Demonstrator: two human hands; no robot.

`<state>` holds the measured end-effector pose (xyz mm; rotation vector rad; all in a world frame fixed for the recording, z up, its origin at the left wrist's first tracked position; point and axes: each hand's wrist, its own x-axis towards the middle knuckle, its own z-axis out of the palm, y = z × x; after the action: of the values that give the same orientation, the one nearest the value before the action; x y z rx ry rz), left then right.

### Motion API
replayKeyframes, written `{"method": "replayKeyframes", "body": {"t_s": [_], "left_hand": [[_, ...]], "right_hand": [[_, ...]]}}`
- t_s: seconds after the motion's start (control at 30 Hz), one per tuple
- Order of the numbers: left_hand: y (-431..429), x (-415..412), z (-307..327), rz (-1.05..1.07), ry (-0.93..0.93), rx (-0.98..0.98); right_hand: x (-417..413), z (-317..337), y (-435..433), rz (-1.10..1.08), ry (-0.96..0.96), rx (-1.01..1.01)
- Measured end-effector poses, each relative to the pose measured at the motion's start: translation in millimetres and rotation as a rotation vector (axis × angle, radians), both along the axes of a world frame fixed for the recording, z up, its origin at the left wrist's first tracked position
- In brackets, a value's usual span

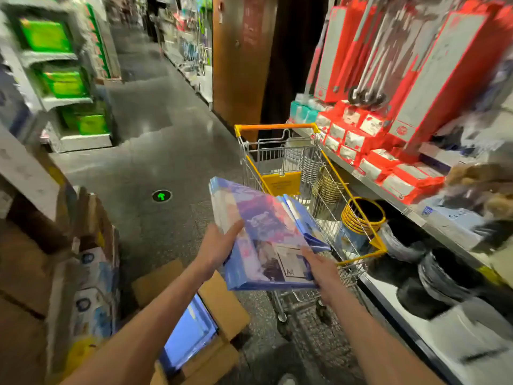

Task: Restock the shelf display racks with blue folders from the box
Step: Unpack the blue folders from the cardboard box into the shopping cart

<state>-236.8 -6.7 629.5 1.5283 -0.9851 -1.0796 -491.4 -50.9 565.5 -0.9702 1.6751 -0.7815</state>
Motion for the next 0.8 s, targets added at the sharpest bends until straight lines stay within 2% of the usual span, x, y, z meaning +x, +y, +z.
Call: {"method": "replayKeyframes", "body": {"t_s": [0.23,0.53,0.67,0.8], "left_hand": [[-46.9,-62.5,15.5,-0.038,-0.078,0.007],[-144.7,-151.5,-4.6,-0.012,-0.095,0.019],[-203.6,-190.4,-13.1,0.009,-0.185,0.031],[-248.1,-224.5,-22.5,0.053,-0.306,0.043]], "right_hand": [[-56.1,7.0,-20.8,-0.065,0.037,0.049],[-131.8,-16.1,-114.2,-0.002,0.127,0.161],[-162.0,-18.8,-169.3,0.02,0.072,0.166],[-185.0,-26.6,-222.2,0.094,0.123,0.142]]}}
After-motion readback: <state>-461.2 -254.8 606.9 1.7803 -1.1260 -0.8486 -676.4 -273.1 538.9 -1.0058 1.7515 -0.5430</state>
